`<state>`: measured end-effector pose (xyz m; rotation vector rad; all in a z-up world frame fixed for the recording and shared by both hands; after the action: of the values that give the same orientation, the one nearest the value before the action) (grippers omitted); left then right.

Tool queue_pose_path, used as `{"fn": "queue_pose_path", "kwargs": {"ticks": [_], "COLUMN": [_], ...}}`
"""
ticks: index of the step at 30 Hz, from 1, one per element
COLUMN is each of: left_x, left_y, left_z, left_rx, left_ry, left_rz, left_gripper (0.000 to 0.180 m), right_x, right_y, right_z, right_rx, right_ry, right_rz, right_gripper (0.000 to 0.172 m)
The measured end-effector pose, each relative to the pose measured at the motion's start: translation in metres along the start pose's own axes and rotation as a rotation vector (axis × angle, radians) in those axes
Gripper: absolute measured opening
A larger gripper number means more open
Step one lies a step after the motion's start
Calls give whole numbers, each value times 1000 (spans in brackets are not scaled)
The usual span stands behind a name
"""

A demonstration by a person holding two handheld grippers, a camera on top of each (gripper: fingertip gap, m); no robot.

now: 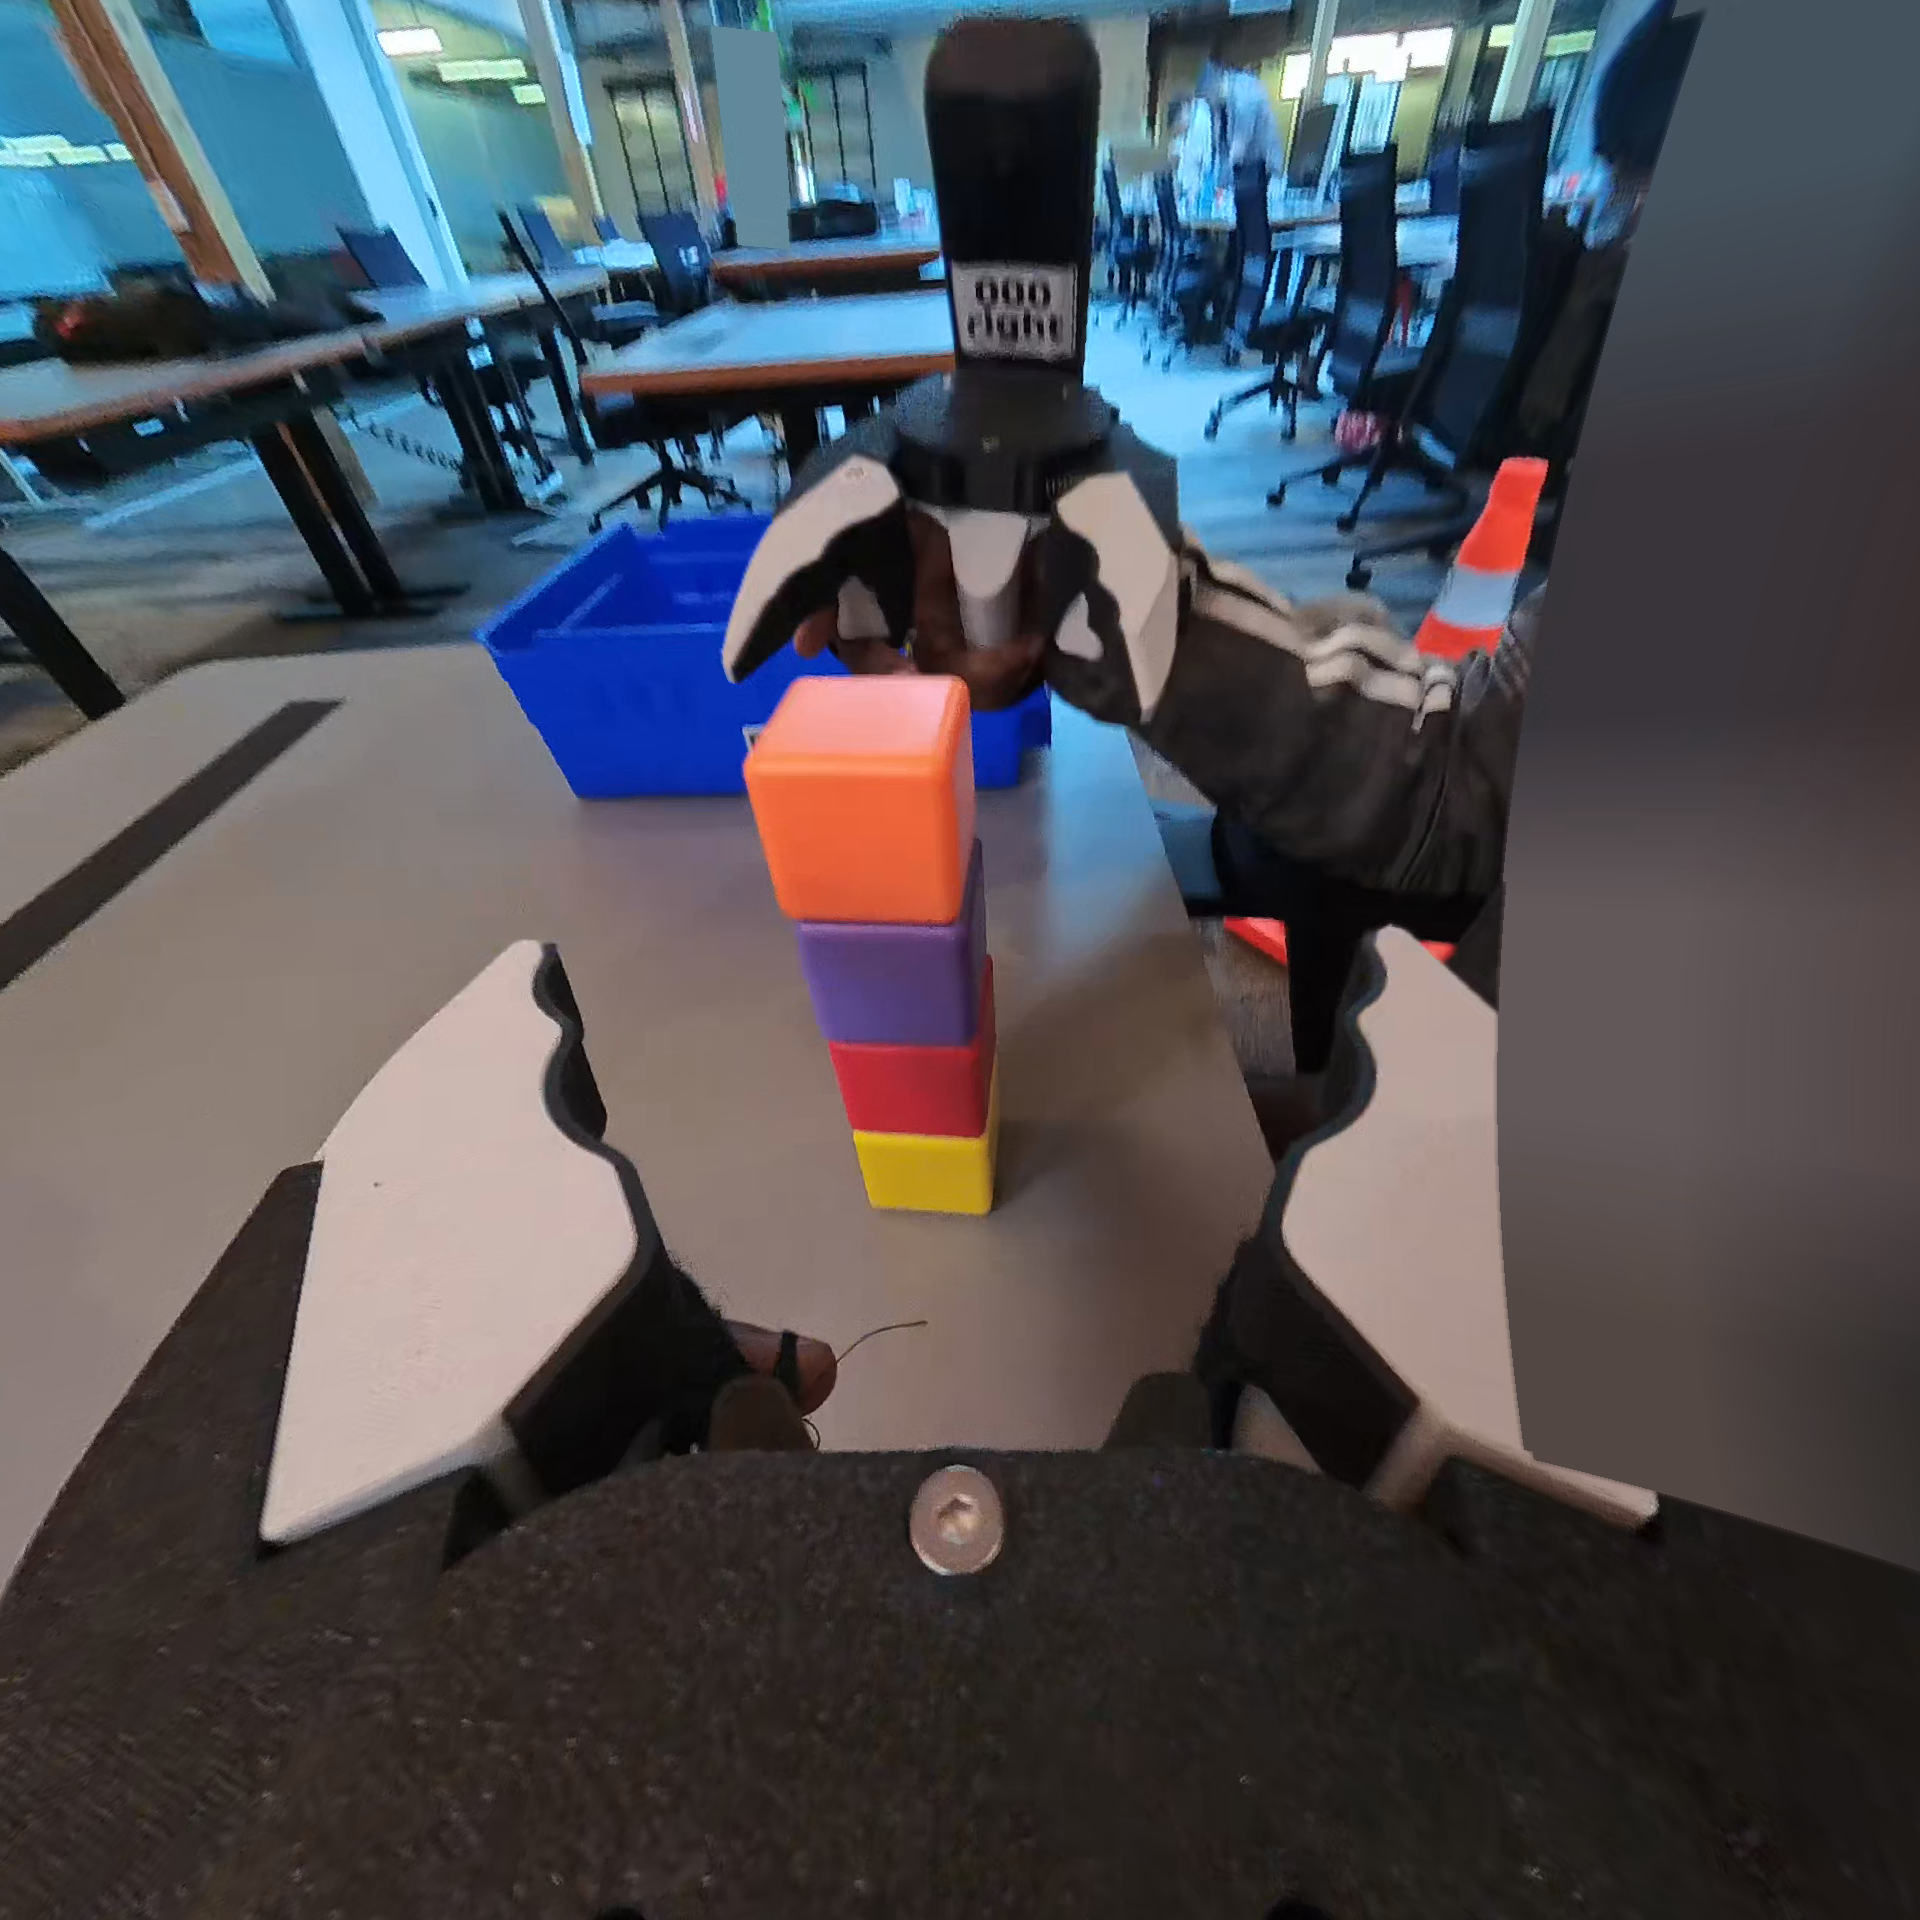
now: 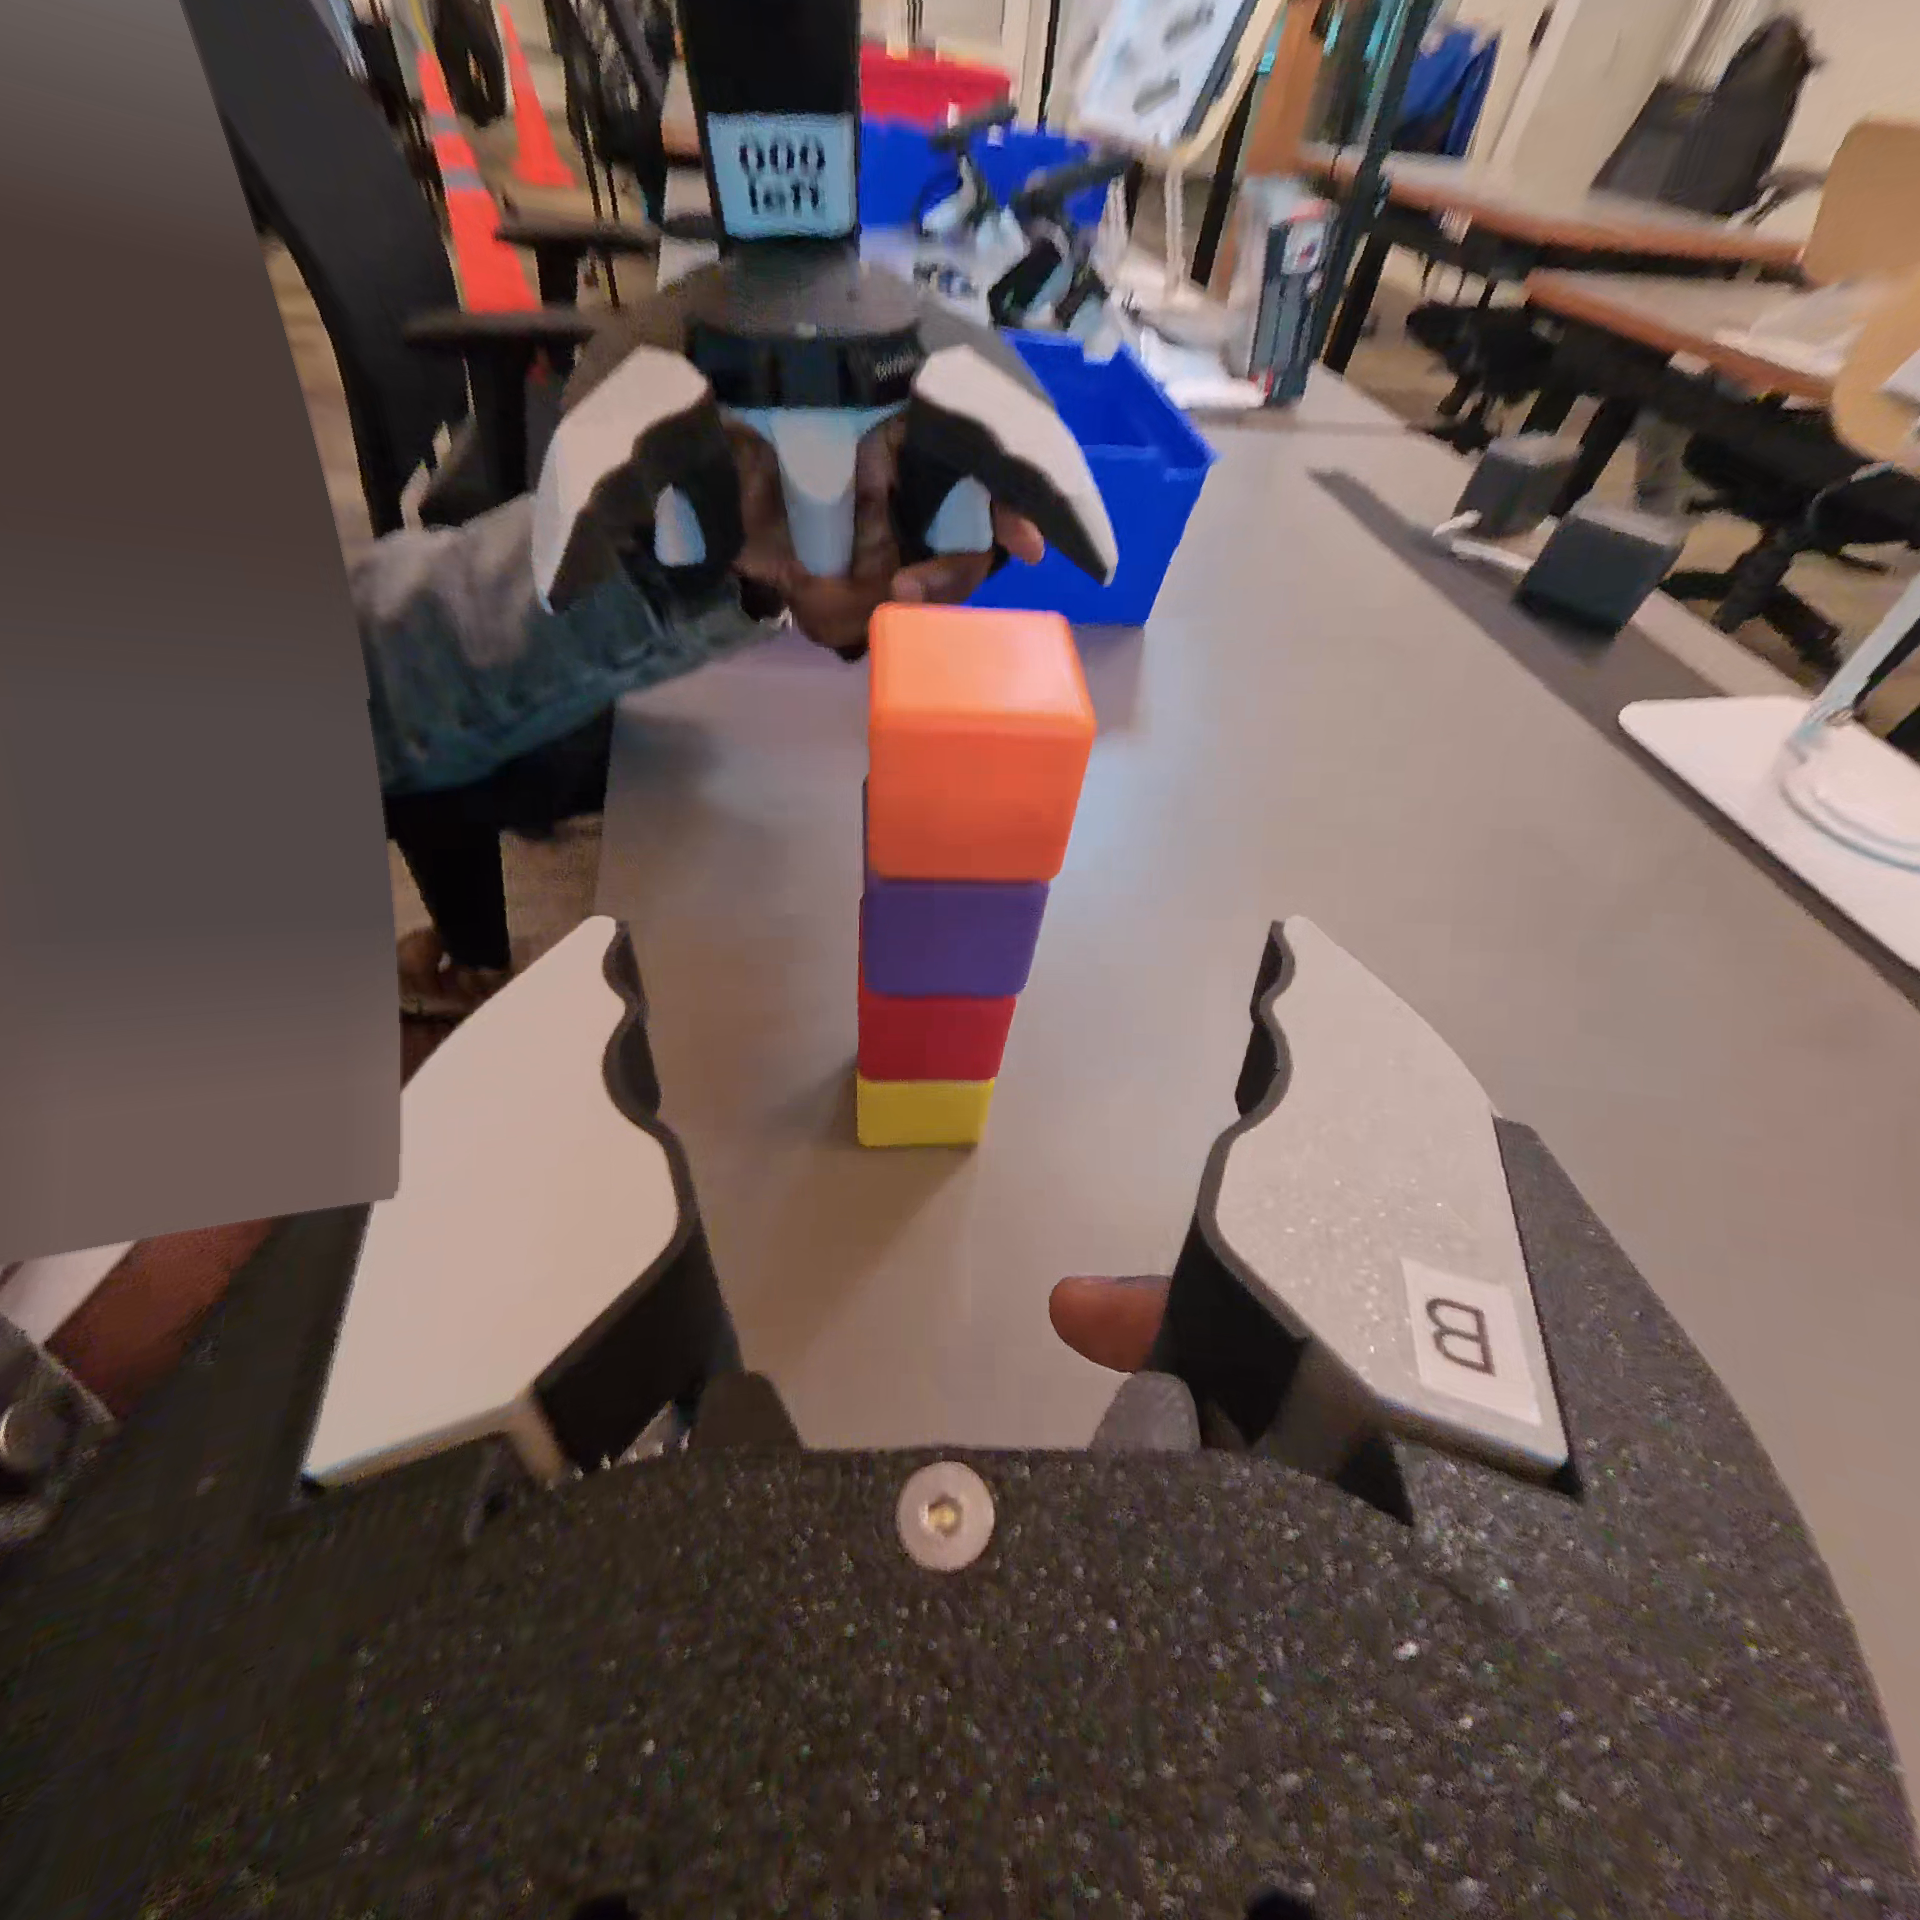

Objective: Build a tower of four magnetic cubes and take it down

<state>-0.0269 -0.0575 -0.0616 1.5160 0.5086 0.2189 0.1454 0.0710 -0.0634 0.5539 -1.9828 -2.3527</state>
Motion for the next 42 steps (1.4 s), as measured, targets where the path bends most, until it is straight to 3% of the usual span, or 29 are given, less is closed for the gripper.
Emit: {"fn": "queue_pose_path", "kwargs": {"ticks": [1, 12, 18, 26, 35, 42], "left_x": [3, 18, 21, 14, -12, -1], "left_y": [-3, -49, -60, -36, -1, -7], "left_z": [0, 4, 4, -3, -19, -24], "left_rx": [-2, -44, -50, -6, -31, -54], "left_ry": [-3, -84, -104, -76, 24, 51], "left_rz": [-37, -442, -509, -210, 358, 356], "left_gripper": [135, 126, 125, 121, 115, 112], "right_x": [1, 13, 17, 14, 3, 14], "right_y": [-3, -39, -45, -18, 13, 14], "right_z": [-2, -17, -21, -9, 8, 8], "right_rx": [-11, -154, -154, -123, 76, 119], "right_ry": [8, 45, 92, 26, -14, -25], "right_rz": [-35, -446, -475, -155, 267, 299], "right_gripper": [111, 110, 110, 111, 107, 97]}}
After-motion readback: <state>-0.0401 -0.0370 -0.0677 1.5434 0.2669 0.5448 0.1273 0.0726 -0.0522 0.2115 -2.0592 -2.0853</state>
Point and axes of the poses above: each gripper's, where its closed fingertips meet, x out along the fingers, y out of its top, z = x × y across the jaws, the point moved 7 cm from there along -x, back along the fingers, and after that the axes turned 10 degrees about -y, right-handed, at the moved point
